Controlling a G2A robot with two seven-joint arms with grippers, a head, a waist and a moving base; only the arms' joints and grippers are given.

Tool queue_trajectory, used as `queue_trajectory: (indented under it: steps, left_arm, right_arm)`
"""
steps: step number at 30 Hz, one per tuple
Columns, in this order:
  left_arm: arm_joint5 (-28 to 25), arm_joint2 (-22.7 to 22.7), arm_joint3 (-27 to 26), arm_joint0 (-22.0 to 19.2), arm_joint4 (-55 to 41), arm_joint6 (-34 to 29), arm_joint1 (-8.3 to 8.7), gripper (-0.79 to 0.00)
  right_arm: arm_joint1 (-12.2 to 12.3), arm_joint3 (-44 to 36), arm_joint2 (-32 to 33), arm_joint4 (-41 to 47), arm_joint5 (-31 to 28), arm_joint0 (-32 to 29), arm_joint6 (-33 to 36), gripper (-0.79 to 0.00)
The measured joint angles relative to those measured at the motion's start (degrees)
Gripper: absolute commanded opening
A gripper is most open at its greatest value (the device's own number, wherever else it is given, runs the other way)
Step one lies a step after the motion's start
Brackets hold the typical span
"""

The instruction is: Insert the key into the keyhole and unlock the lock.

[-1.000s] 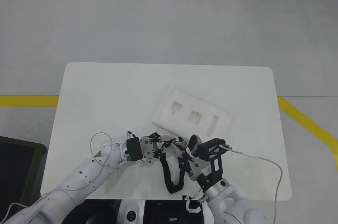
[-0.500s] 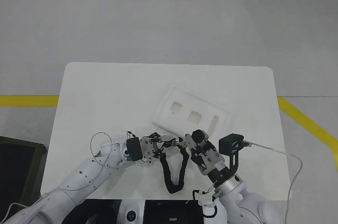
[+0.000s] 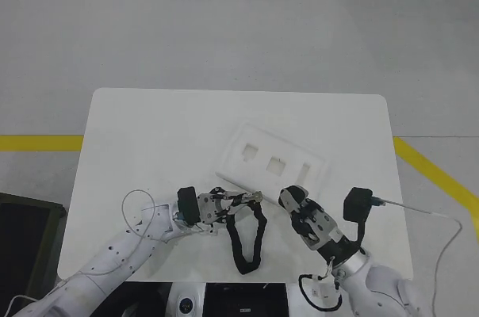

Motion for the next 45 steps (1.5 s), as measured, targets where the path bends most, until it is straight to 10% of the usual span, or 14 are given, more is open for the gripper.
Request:
queue_trajectory:
  steps: [9,45]
  left_arm:
    - [-6.47,0.7,0.89,-0.49,-1.09,0.39,-0.61,-0.785]
    - [-10.81,2.73,3.17,-1.83,-2.39,0.41,-2.83,-0.785]
  right_arm:
    - [0.62,5.07,2.39,9.65,-12.52,3.79,5.49,-0.785]
    - [-0.22,10.69,-3.98,3.78,-7.24,11.37,1.59,-0.785]
